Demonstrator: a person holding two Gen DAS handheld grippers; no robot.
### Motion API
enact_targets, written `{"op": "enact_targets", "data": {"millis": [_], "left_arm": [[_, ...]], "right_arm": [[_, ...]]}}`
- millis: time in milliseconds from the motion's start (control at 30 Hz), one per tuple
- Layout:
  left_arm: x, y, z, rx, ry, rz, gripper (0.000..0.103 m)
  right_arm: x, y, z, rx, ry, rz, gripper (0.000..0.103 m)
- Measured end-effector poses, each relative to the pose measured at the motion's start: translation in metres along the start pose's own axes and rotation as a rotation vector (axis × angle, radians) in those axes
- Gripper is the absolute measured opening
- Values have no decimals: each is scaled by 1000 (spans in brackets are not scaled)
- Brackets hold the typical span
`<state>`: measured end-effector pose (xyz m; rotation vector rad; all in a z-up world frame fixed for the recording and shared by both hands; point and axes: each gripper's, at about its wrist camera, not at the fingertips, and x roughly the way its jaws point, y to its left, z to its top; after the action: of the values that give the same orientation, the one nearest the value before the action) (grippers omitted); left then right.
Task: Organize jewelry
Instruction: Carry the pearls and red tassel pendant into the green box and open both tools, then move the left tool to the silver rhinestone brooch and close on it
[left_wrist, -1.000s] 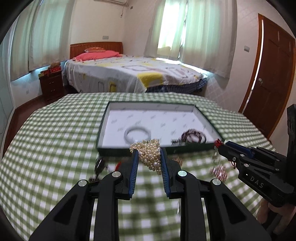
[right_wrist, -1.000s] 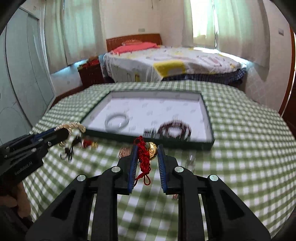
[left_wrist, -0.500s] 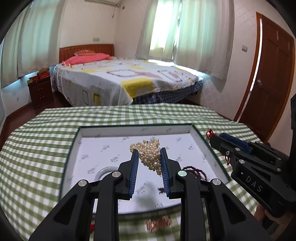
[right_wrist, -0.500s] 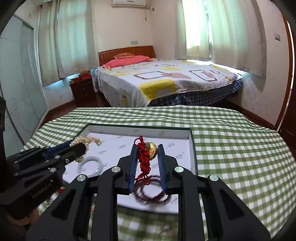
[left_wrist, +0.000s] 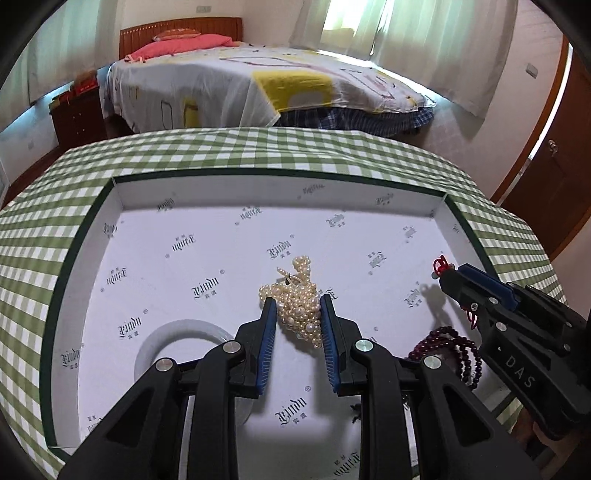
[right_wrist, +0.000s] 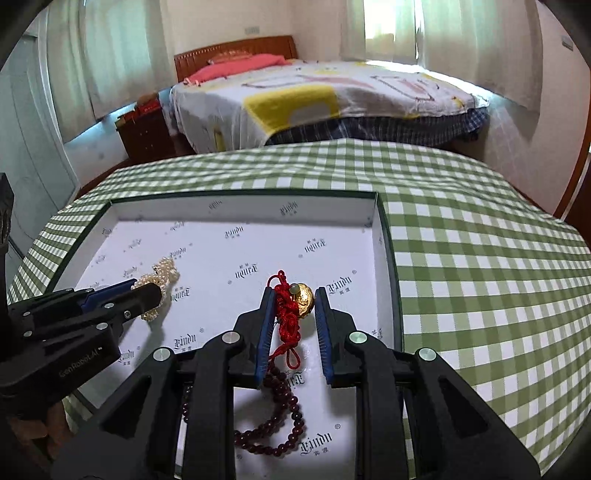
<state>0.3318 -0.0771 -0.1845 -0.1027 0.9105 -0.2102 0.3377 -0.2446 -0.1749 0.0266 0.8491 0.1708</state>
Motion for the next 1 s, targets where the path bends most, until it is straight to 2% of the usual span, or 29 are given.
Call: {"op": "enact_targets", "data": {"millis": [133,200,267,333,467,533,800,1000], "left_arm": [[1,0,-3,5,7,-3,26],[0,-1,-4,10,4,-7,30],[-2,-1,-3,7,3,-16,42],[-3,-1,-4,-1,2,-11,49],[-11,1,-6,-23,-10,-23,50],[-20,1,-7,-33,-27,-26,56],[-79,0,-25,-25,-160,-11,57],[-116,4,-43,-36,-224,9,57]], "right_arm": [[5,-2,-1,7,17,2,26],[6,-2,-2,8,18,-1,37],[5,-1,-3,2,14,-2,38],[1,-2,-5,11,5,-1,38],[-18,-4,-5,26,-37,2,38],[-30,-4,-6,32,-62,2,38],[-87,-1,-17,51,-151,-12,38],[-115,6,-26,57,-193,-16,38]]}}
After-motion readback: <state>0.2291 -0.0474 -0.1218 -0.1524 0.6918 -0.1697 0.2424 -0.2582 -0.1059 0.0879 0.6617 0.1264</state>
